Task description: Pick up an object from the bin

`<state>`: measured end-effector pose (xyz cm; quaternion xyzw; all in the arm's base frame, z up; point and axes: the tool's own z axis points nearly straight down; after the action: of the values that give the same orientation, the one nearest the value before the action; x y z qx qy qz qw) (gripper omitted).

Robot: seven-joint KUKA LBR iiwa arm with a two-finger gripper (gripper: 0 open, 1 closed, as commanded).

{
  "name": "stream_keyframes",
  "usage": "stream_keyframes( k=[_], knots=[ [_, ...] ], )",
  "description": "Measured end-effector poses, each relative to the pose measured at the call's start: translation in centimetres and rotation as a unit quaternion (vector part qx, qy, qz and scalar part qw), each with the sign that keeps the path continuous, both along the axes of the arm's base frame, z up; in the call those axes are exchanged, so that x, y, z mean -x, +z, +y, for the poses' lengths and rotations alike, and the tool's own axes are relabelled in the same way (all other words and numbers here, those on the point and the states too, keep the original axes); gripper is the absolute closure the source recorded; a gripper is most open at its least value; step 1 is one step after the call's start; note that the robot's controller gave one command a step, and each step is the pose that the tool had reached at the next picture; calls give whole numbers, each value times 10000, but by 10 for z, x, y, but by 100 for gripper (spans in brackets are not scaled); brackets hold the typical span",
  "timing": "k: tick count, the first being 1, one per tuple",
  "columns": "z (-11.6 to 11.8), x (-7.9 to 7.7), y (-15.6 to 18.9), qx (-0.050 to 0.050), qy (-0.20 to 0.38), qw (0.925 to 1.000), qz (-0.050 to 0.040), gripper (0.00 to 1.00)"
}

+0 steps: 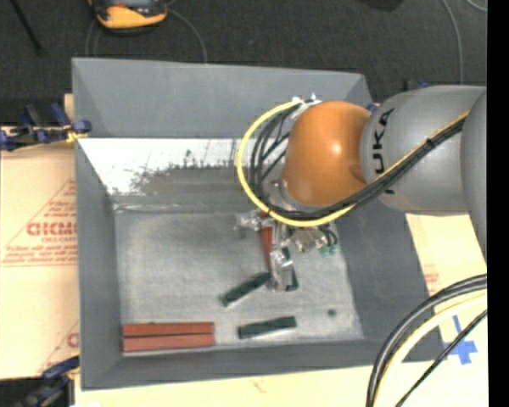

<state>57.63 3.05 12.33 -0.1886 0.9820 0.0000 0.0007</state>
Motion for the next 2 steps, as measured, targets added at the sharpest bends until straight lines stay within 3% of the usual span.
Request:
stream_keyframes(
  k=[1,2],
  knots=[
    [-17,11,9,-5,-704,9975,-2,0],
    [-17,20,-29,3,656,9978,-17,0]
  ],
)
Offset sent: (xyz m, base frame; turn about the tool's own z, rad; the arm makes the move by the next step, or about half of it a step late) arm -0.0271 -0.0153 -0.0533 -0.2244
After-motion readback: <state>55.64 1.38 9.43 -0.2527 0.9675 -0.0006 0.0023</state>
